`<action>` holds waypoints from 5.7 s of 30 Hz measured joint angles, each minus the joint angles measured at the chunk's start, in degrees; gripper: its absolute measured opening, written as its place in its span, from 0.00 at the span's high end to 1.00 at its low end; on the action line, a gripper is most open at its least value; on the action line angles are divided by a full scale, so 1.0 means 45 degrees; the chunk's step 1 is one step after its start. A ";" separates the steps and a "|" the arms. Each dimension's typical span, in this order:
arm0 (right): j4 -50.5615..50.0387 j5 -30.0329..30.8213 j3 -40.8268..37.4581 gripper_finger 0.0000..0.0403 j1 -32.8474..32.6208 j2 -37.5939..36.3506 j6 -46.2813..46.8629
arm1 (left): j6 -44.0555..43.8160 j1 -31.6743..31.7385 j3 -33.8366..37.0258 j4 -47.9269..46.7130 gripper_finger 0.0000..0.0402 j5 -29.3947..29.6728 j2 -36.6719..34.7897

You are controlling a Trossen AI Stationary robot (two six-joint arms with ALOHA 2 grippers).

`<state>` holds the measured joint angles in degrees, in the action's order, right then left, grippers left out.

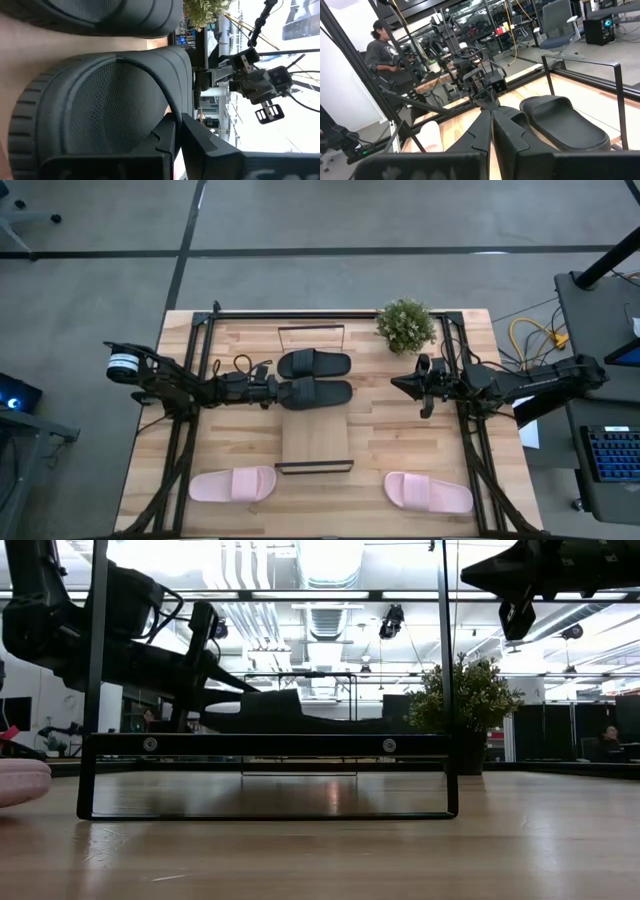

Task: Pick and place slides into the shelf
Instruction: Put the black slide on the shelf, then put the right light pink slide on the shelf

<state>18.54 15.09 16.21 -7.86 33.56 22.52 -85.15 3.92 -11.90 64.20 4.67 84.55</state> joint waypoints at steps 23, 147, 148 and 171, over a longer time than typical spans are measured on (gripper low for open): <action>-0.0022 0.0001 0.0000 0.98 -0.0002 0.0000 0.0000 | 0.0134 0.0306 0.0058 -0.0092 1.00 -0.0209 0.0010; 0.3579 -0.0794 0.1402 0.70 -0.0028 0.1310 0.5004 | 1.4020 0.0447 -0.0800 -0.8667 0.99 -0.1984 -1.5083; 0.3375 -0.0902 0.1615 0.66 -0.0028 0.1495 0.5219 | 1.4030 0.0447 -0.0805 -0.9039 0.99 -0.1985 -1.5312; -0.7748 -0.0481 0.7568 0.53 -0.4005 0.3033 1.3246 | 1.4014 0.0444 -0.0792 -1.1832 0.99 -0.1727 -1.8009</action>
<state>-16.33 12.92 50.26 -25.89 47.21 82.13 -22.09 5.92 -15.46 10.96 -3.11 3.51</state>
